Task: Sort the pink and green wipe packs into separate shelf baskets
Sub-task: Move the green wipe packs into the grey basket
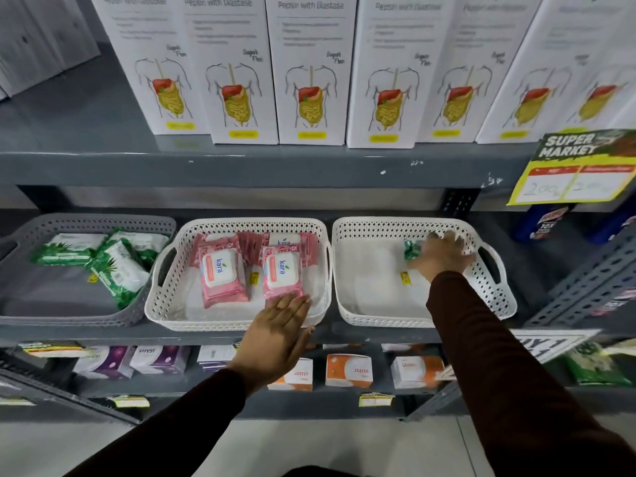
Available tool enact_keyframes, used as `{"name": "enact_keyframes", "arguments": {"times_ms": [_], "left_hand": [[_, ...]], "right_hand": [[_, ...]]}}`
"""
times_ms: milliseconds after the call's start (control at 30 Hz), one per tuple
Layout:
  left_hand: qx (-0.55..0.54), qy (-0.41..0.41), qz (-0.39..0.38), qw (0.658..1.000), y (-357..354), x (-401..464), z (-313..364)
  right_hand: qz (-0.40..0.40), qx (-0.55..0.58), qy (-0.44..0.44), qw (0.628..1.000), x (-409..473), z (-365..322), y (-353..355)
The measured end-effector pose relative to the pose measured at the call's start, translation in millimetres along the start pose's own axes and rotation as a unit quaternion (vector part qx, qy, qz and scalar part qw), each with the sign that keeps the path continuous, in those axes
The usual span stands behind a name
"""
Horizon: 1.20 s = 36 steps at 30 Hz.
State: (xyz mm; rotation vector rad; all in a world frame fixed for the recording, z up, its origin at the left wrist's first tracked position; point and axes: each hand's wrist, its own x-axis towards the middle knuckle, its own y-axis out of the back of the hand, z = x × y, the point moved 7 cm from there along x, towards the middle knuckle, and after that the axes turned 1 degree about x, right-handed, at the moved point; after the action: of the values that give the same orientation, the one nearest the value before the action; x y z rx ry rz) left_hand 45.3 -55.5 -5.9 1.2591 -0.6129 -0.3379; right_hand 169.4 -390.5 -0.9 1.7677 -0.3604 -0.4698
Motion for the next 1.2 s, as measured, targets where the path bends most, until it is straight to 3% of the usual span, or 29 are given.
{"name": "enact_keyframes", "arguments": {"times_ms": [100, 267, 400, 700, 800, 933, 1200], "left_hand": [[0.018, -0.014, -0.02, 1.0, -2, 4, 5], [0.031, -0.02, -0.035, 0.999, -6, 4, 9], [0.026, -0.028, -0.029, 0.999, -4, -2, 7], [0.017, 0.015, -0.017, 1.0, 16, -41, -47], [0.017, 0.036, -0.007, 0.999, 26, -61, -77], [0.008, 0.045, -0.002, 0.999, 37, -80, -108], [0.02, 0.029, 0.022, 0.999, 61, -112, -163]], "right_hand": [[-0.095, 0.05, 0.029, 0.994, -1, 13, -14], [-0.107, 0.017, 0.014, 0.994, -9, 19, -7], [-0.116, 0.127, 0.072, 0.982, -38, 6, -17], [0.097, 0.334, 0.076, 0.935, -93, -34, 2], [0.132, 0.36, 0.102, 0.918, -110, -70, 13], [0.122, 0.402, 0.174, 0.891, -136, -139, 12], [0.081, 0.36, 0.314, 0.875, -195, -287, -19]]}}
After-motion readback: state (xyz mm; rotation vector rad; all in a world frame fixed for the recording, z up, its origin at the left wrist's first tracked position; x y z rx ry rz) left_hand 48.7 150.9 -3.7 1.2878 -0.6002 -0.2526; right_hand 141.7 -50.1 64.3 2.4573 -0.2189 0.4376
